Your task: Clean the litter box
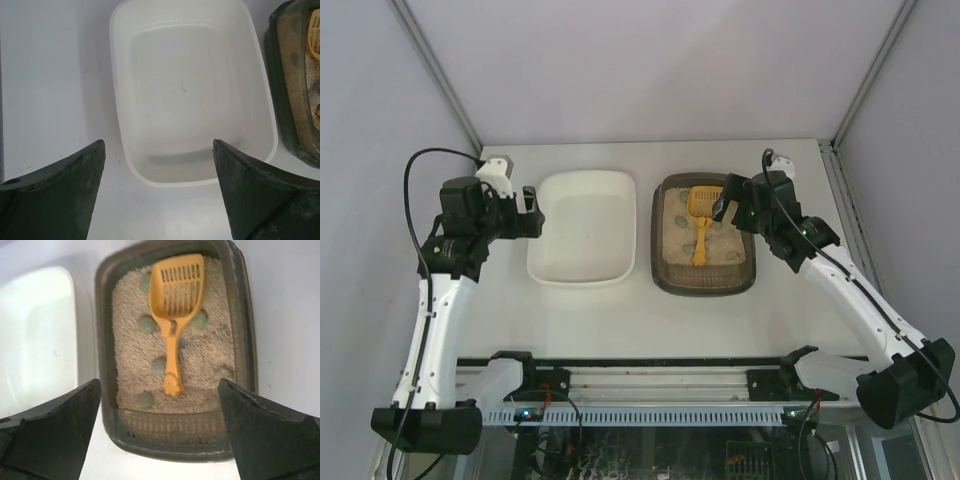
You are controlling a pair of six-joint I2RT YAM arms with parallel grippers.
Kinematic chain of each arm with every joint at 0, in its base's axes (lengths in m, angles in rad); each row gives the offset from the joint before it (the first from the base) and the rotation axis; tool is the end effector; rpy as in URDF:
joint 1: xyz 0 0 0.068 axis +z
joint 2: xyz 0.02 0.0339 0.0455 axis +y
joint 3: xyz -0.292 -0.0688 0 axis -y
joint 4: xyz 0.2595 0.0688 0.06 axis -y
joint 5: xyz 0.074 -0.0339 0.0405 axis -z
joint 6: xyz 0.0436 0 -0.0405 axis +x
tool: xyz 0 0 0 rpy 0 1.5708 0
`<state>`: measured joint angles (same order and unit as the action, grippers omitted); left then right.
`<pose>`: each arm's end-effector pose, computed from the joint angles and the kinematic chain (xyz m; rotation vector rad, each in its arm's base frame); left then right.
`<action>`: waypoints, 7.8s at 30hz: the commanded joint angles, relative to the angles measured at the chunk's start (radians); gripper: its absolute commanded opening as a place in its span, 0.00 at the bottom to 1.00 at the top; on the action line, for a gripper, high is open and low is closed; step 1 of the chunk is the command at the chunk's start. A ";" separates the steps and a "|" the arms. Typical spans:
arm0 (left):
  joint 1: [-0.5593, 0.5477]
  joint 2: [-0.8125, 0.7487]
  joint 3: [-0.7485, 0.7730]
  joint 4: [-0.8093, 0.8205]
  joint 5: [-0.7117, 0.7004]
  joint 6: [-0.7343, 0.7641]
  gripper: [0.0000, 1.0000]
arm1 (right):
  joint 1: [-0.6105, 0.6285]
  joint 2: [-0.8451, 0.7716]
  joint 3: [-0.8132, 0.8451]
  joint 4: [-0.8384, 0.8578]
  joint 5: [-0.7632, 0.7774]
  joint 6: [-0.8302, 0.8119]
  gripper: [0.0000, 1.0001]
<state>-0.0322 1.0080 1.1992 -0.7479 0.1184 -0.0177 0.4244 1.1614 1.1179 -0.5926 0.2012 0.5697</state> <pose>0.2069 -0.0118 0.4067 0.0854 2.1254 -0.1554 0.2401 0.0989 0.3607 0.2726 2.1954 0.3356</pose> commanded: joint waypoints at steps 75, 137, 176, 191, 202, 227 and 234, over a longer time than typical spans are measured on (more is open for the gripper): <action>-0.108 0.050 0.060 0.129 -0.232 -0.045 0.99 | 0.028 0.523 0.192 0.143 -0.035 -0.120 0.00; -0.488 1.020 0.530 0.812 0.989 -0.729 0.47 | 0.079 0.057 0.063 -0.069 -0.355 -0.168 0.00; -0.474 0.891 0.371 1.150 0.844 -0.880 0.00 | -0.179 -0.160 -0.381 0.500 -0.919 0.217 0.48; -0.459 0.793 0.346 0.971 0.793 -0.813 1.00 | -0.147 -0.215 -0.297 0.203 -0.674 0.168 0.00; -0.477 0.559 0.353 0.348 -0.119 -0.662 1.00 | -0.162 0.098 -0.115 -0.117 -0.684 -0.034 0.00; -0.542 0.423 0.015 0.497 -0.224 -0.937 0.99 | -0.005 0.614 0.281 -0.317 -0.400 -0.111 0.00; -0.422 0.386 0.014 0.462 -0.128 -0.918 0.98 | -0.001 0.633 0.275 -0.244 -0.453 -0.096 0.00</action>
<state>-0.5217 1.4471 1.2324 -0.3088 -0.0498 -0.9741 0.4206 1.7809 1.3685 -0.8883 -0.2260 0.4786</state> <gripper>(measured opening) 0.977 0.146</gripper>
